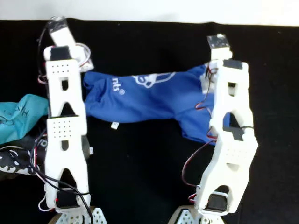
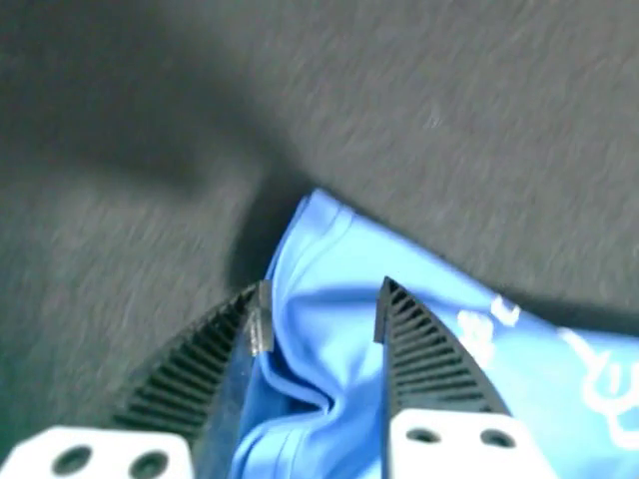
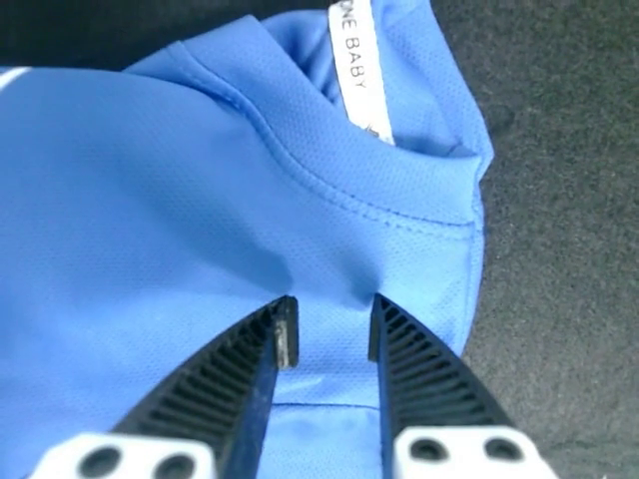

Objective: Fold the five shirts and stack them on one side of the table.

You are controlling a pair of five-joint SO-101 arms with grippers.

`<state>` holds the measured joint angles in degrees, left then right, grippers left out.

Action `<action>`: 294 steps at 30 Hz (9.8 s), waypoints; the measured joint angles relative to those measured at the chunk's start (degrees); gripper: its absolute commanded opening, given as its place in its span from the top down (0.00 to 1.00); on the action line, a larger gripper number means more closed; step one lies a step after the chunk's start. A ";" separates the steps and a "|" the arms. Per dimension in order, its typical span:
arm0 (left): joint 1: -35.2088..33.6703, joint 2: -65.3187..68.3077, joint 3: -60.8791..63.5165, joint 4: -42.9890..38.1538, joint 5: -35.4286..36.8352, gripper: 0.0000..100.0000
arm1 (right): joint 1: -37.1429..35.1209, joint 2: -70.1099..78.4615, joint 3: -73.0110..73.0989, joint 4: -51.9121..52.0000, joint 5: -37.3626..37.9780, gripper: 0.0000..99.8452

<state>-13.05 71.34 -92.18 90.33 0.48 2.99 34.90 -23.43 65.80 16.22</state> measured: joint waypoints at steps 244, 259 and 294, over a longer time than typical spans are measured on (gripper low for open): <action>6.77 -34.46 75.34 -31.30 0.35 0.99 | -0.09 19.43 -24.79 -0.70 -3.87 0.91; 6.33 -21.71 52.31 -14.42 0.53 0.99 | 5.45 38.86 -55.12 6.59 -3.78 0.91; 6.24 -77.01 116.22 -29.71 3.60 0.99 | 6.07 -7.12 -21.45 33.85 -7.74 0.91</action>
<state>-6.81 -5.67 24.04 60.62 4.09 9.05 27.78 -44.88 99.65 8.48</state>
